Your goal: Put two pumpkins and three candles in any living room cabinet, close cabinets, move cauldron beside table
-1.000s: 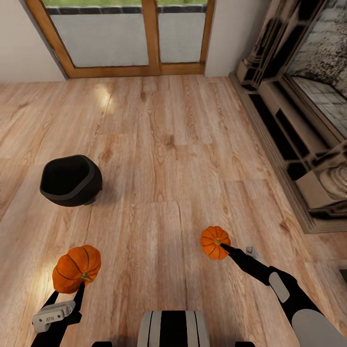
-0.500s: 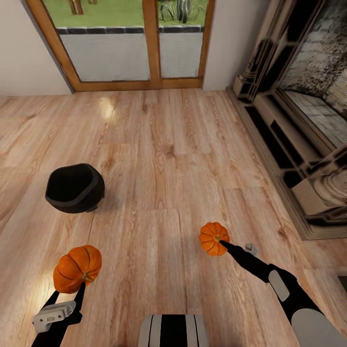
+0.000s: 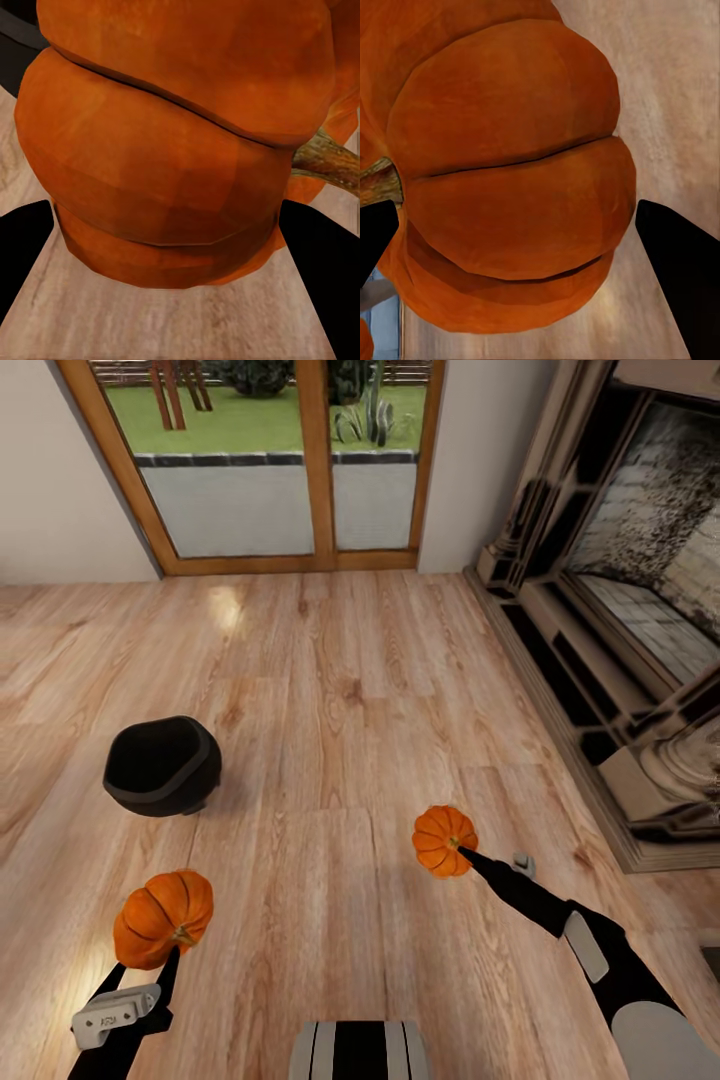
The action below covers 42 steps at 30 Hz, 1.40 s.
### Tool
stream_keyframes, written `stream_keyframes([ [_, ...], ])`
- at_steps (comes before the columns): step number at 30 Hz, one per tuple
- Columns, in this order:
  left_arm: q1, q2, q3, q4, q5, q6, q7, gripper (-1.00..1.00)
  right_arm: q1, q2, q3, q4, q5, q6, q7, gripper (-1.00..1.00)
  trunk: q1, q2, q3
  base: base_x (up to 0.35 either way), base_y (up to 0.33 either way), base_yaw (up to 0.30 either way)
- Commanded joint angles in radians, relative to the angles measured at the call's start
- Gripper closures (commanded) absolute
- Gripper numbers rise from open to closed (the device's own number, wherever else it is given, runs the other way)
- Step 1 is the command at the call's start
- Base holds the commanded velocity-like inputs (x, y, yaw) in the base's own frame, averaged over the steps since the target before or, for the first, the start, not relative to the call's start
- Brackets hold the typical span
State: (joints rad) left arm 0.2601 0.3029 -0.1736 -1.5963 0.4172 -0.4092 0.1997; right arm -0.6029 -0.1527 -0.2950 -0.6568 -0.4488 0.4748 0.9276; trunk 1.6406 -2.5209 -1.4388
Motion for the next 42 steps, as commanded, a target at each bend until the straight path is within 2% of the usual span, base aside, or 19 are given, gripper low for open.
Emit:
stream_keyframes([
  [1, 0.000, 0.001, -0.004, -0.001, 0.003, -0.002, 0.008, 1.00, 0.000, -0.001, -0.001, -0.001, -0.005, 0.006, 0.003, 1.00, 0.000, 0.000, 0.003, 0.000, 0.000, 0.000],
  [10, -0.001, 0.001, -0.004, 0.001, 0.002, 0.001, 0.012, 1.00, 0.000, -0.004, -0.007, -0.003, -0.004, 0.007, 0.050, 1.00, -0.005, 0.002, 0.038, 0.000, 0.000, 0.000],
  [24, -0.001, 0.001, -0.004, 0.001, 0.002, 0.003, 0.014, 1.00, 0.000, -0.003, -0.006, -0.002, -0.003, 0.005, 0.043, 1.00, -0.011, 0.005, 0.092, 0.000, 0.000, -0.001],
  [37, -0.001, 0.001, -0.004, 0.008, 0.002, 0.002, 0.014, 1.00, 0.000, 0.002, -0.003, -0.001, -0.001, 0.006, 0.039, 1.00, -0.017, 0.008, 0.148, 0.000, 0.000, -0.081],
  [42, -0.001, 0.000, -0.003, 0.046, -0.003, 0.001, 0.018, 1.00, 0.000, 0.000, -0.003, -0.001, -0.001, 0.007, 0.039, 1.00, -0.019, 0.010, 0.168, 0.000, 0.000, -0.002],
])
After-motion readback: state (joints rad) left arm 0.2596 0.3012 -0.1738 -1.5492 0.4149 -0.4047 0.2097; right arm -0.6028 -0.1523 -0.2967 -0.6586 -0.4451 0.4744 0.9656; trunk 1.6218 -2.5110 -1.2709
